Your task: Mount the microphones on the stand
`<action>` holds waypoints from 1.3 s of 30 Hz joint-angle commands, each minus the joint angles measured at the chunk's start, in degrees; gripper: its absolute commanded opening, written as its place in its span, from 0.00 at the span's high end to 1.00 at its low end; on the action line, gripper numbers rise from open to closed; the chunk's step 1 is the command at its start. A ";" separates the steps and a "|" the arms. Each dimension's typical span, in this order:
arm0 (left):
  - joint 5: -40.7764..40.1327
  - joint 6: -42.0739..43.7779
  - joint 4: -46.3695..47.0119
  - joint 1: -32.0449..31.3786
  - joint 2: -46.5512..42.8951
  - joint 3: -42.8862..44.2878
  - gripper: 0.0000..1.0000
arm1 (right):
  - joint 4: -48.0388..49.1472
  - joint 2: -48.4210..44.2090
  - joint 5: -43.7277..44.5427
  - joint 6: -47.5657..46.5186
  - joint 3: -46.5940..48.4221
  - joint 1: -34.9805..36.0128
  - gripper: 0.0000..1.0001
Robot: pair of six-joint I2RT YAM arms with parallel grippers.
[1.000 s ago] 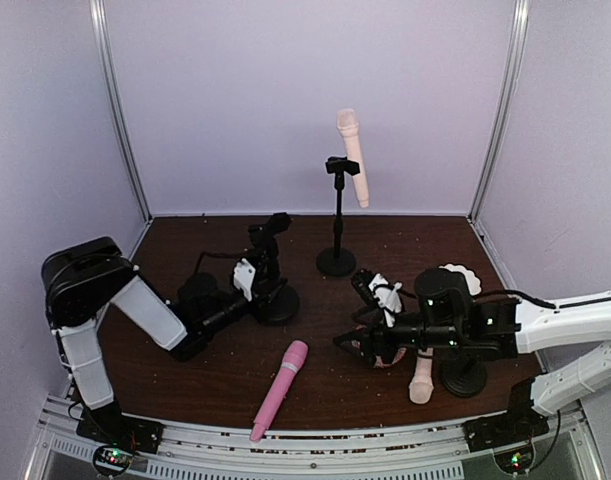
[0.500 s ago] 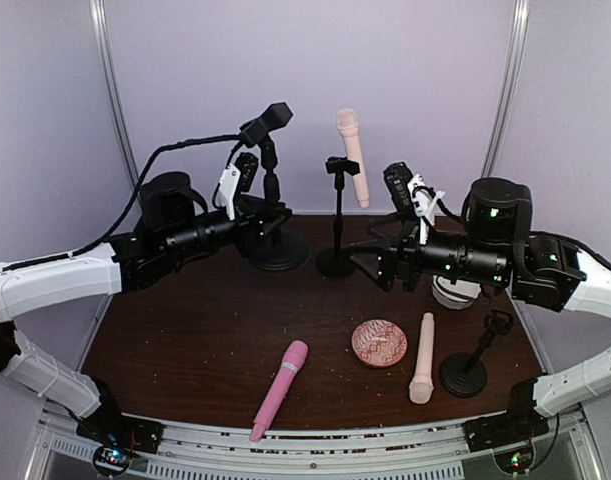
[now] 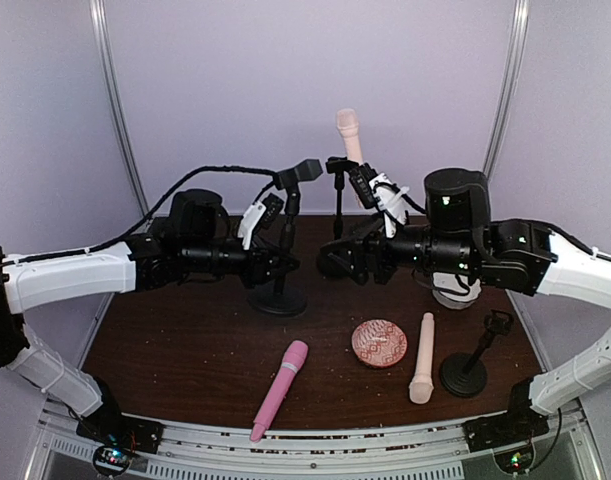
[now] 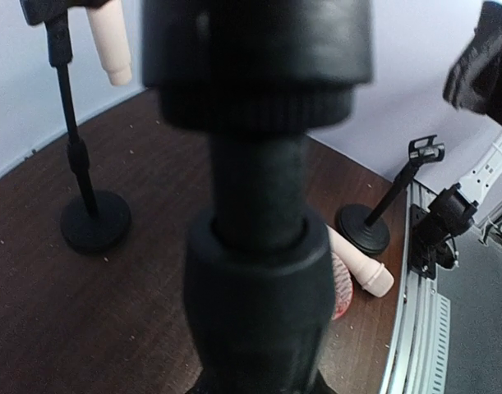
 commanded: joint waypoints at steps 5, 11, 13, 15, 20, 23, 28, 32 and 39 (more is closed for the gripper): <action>6.08 -2.86 11.20 -1.73 -3.66 -1.72 1.00 | 8.39 8.09 2.83 5.71 4.33 -1.13 0.30; 6.53 -3.91 13.32 -2.19 -4.35 -2.75 1.00 | 10.12 13.10 2.99 10.04 7.12 -1.37 0.30; 6.74 -3.85 13.41 -2.36 -4.42 -2.75 1.00 | 10.74 13.83 2.31 10.69 7.15 -1.52 0.31; 6.80 -3.77 13.38 -2.60 -4.44 -2.75 1.00 | 11.45 14.37 1.60 10.96 7.13 -1.61 0.33; 7.03 -3.23 13.38 -3.16 -4.22 -2.84 1.00 | 13.05 14.81 -0.37 10.96 6.45 -1.62 0.40; 7.07 -2.72 13.41 -3.50 -4.02 -2.99 1.00 | 14.16 14.90 -1.22 11.00 5.99 -1.73 0.41; 7.03 -2.25 13.41 -3.79 -3.70 -3.01 1.00 | 15.09 15.39 -2.99 10.83 5.90 -1.90 0.48; 6.77 -1.52 13.13 -3.88 -3.73 -3.01 1.00 | 15.20 15.62 -4.20 11.08 5.77 -2.04 0.56; 5.57 -0.67 12.79 -3.88 -4.17 -3.09 1.00 | 15.37 15.73 -6.61 11.92 5.19 -2.72 0.77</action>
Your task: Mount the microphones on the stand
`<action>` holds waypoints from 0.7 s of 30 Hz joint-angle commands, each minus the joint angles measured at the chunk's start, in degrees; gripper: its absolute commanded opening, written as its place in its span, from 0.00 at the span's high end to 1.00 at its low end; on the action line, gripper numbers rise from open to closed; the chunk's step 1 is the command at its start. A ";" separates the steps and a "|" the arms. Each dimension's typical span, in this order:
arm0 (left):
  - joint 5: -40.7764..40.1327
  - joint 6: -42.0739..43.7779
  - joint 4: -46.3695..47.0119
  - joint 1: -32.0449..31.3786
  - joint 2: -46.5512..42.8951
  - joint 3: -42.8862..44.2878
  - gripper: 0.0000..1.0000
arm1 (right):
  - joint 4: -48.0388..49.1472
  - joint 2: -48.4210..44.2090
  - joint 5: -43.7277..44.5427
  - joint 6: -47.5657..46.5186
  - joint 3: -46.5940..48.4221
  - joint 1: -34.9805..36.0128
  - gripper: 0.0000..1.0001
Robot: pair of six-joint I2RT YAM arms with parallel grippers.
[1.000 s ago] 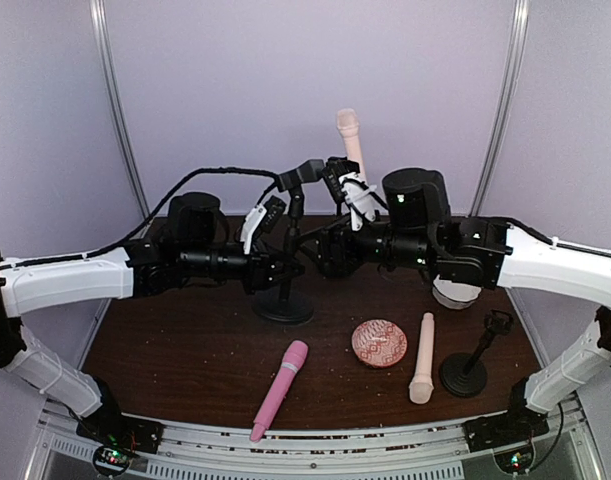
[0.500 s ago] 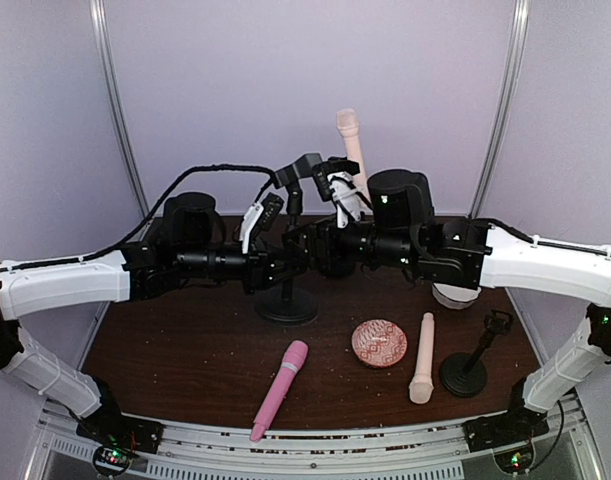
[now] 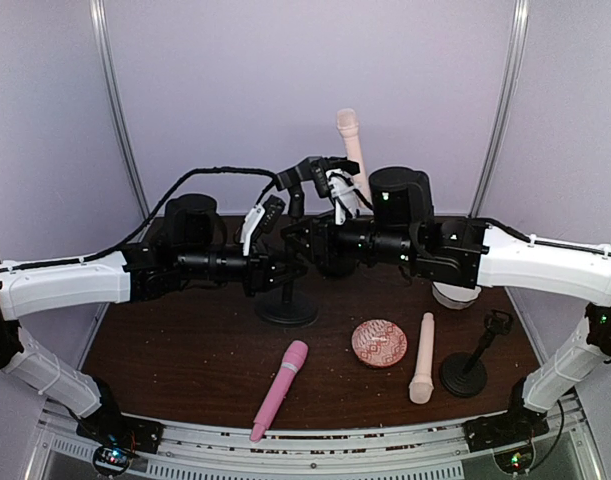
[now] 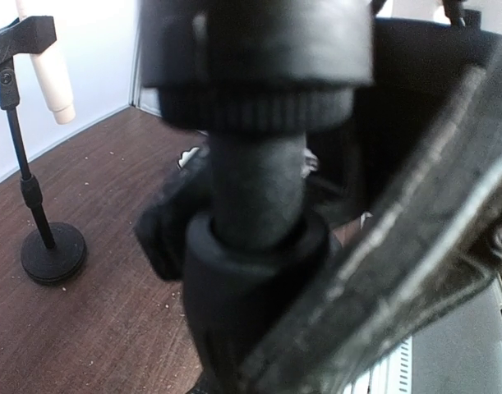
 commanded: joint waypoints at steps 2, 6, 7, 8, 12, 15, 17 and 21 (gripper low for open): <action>-0.13 1.96 6.59 -0.58 -1.69 0.21 0.88 | 1.28 0.16 -2.48 1.29 -0.46 -1.25 0.88; -3.20 1.65 9.41 -0.58 -1.97 -1.85 0.63 | 2.42 -2.17 -2.28 0.73 -0.72 -2.03 0.94; -3.66 1.52 9.98 -0.66 -1.97 -2.25 0.60 | 2.30 -2.65 -2.20 0.63 -0.40 -2.24 0.96; -3.89 1.54 10.55 -0.75 -1.92 -2.54 0.59 | 2.15 -3.15 -2.18 0.68 0.02 -2.50 0.96; -3.89 1.96 11.88 -1.15 -1.59 -3.33 0.58 | 2.37 -4.48 -2.37 0.95 1.96 -2.85 0.98; -4.27 2.72 12.11 -1.48 -1.53 -3.55 0.57 | 4.08 -4.76 -3.23 2.22 2.51 -2.80 0.99; -4.52 3.07 12.32 -1.51 -1.61 -3.75 0.58 | 5.16 -4.67 -4.05 3.16 2.69 -2.80 0.99; -4.74 3.38 12.42 -1.55 -1.54 -3.99 0.61 | 6.41 -4.37 -4.67 4.15 2.57 -2.85 1.00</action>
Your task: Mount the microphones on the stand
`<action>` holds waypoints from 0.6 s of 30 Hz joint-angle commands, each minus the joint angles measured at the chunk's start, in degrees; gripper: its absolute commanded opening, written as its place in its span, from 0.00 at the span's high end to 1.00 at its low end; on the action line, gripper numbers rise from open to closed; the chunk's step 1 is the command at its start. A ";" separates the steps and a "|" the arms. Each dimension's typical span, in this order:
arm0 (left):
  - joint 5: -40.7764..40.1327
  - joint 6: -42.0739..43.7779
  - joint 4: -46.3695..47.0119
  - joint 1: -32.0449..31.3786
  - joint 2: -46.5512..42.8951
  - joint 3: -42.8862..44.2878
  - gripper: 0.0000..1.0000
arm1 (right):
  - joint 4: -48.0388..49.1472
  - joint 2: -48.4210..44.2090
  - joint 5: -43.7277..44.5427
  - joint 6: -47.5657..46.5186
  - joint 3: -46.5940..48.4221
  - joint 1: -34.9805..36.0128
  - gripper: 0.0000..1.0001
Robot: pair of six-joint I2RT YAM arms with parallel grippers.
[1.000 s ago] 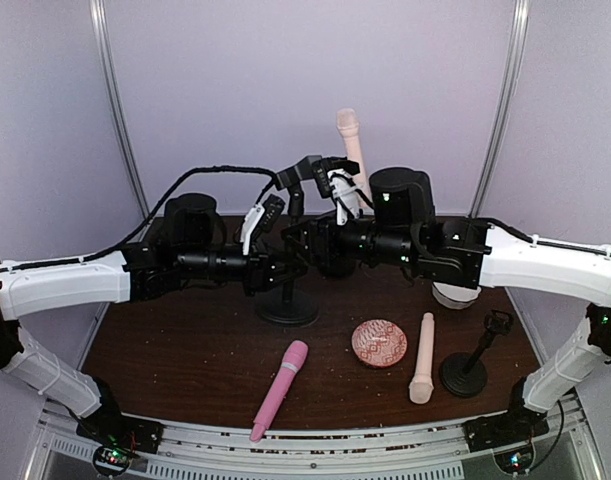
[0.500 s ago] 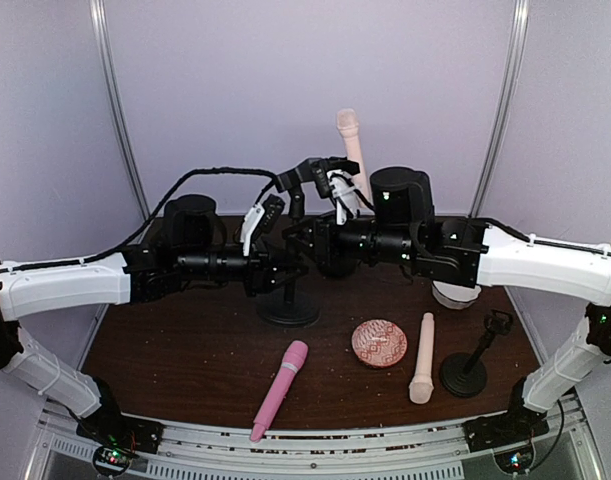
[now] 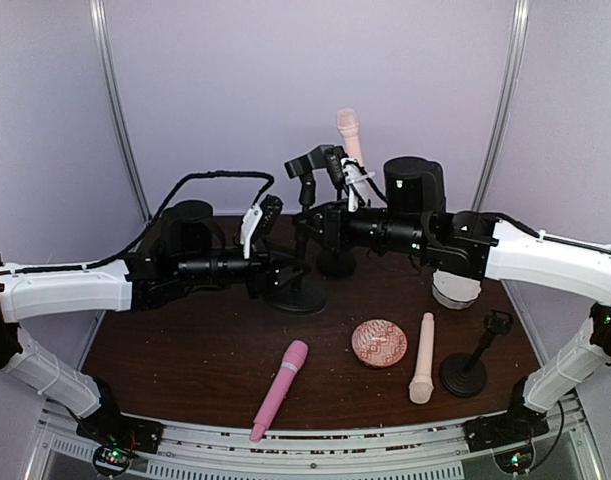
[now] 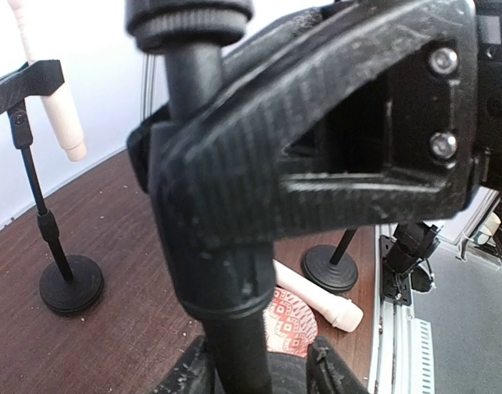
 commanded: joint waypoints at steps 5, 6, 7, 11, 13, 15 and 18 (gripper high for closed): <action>-0.33 1.34 4.42 -0.35 -1.00 -0.61 0.78 | 6.75 -2.55 -1.83 2.52 2.20 -0.08 1.00; -0.23 1.31 4.38 -0.35 -1.00 -0.53 0.82 | 6.67 -2.62 -1.95 2.48 2.05 -0.07 1.00; -0.14 1.36 4.40 -0.39 -1.00 -0.52 0.86 | 6.64 -2.70 -2.17 2.27 1.83 -0.07 1.00; 0.73 1.51 5.11 -0.35 -1.20 -0.75 1.00 | 6.68 -2.92 -5.07 -0.84 0.60 -0.11 1.00; 2.26 1.74 6.11 -0.35 -1.35 -1.16 1.00 | 7.78 -3.07 -9.37 -3.39 -0.21 -0.60 1.00; 4.20 2.10 6.81 -0.35 -1.29 -1.18 1.00 | 10.43 -3.23 -16.17 -4.48 -1.62 -1.79 1.00; 8.10 2.23 8.77 -0.35 -1.12 -1.41 1.00 | 17.67 -3.57 -32.26 -5.37 -4.34 -4.01 1.00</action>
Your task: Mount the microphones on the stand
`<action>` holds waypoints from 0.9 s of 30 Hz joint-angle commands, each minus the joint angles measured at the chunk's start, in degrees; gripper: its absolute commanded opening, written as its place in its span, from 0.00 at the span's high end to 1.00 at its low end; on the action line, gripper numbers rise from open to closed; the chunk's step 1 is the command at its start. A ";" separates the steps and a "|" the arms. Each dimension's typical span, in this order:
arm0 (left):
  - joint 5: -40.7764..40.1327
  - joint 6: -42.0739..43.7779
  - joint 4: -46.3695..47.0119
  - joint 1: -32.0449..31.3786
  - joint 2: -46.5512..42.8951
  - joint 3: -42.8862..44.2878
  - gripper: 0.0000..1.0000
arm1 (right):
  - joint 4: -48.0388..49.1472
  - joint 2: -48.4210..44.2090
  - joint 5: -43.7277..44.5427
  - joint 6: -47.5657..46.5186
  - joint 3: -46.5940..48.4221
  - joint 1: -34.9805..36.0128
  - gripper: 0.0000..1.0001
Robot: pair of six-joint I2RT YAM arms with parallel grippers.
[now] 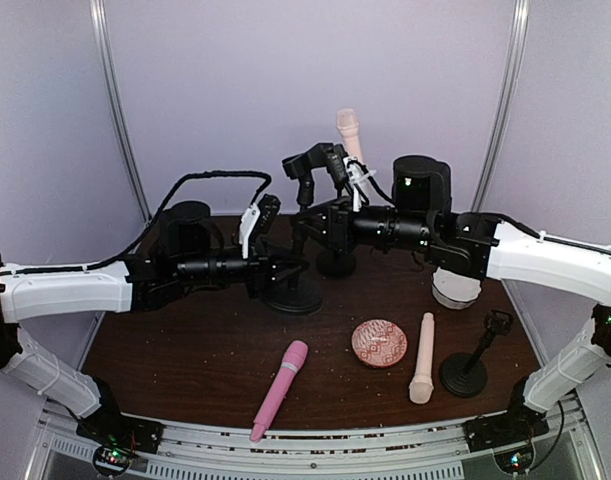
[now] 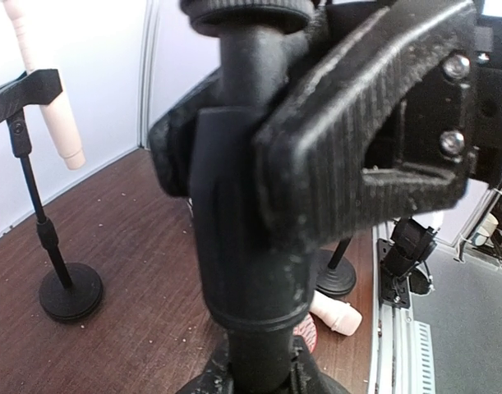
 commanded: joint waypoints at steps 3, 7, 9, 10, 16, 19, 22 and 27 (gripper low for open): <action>11.65 1.28 10.20 -0.52 -1.07 -1.33 1.00 | 13.11 -1.51 -33.69 -2.77 -1.64 -4.44 0.99; 14.72 0.32 13.84 -0.52 -1.33 -2.29 1.00 | 8.92 -2.04 -36.55 -5.43 -0.48 -6.11 0.85; 14.43 0.30 13.79 -0.52 -1.33 -2.35 1.00 | 7.56 -3.62 -34.09 -7.19 -1.32 -6.29 0.71; 13.73 0.30 13.71 -0.52 -1.48 -2.45 1.00 | 7.03 -4.73 -32.32 -7.75 -1.97 -6.30 0.62; 7.84 -0.29 13.83 -0.53 -3.15 -3.62 1.00 | 7.17 -10.83 -13.88 -4.09 -9.09 -5.35 0.36; 2.93 -0.83 14.14 -0.53 -4.36 -4.86 1.00 | 3.25 -11.67 2.09 -1.59 -9.90 -2.90 0.34; -1.19 -1.22 14.83 -0.52 -5.28 -6.12 1.00 | 0.40 -10.48 12.07 3.20 -9.44 -0.35 0.32; -4.56 -0.93 12.67 -0.52 -5.86 -5.82 1.00 | 0.09 -5.67 13.93 4.55 -6.46 3.44 0.30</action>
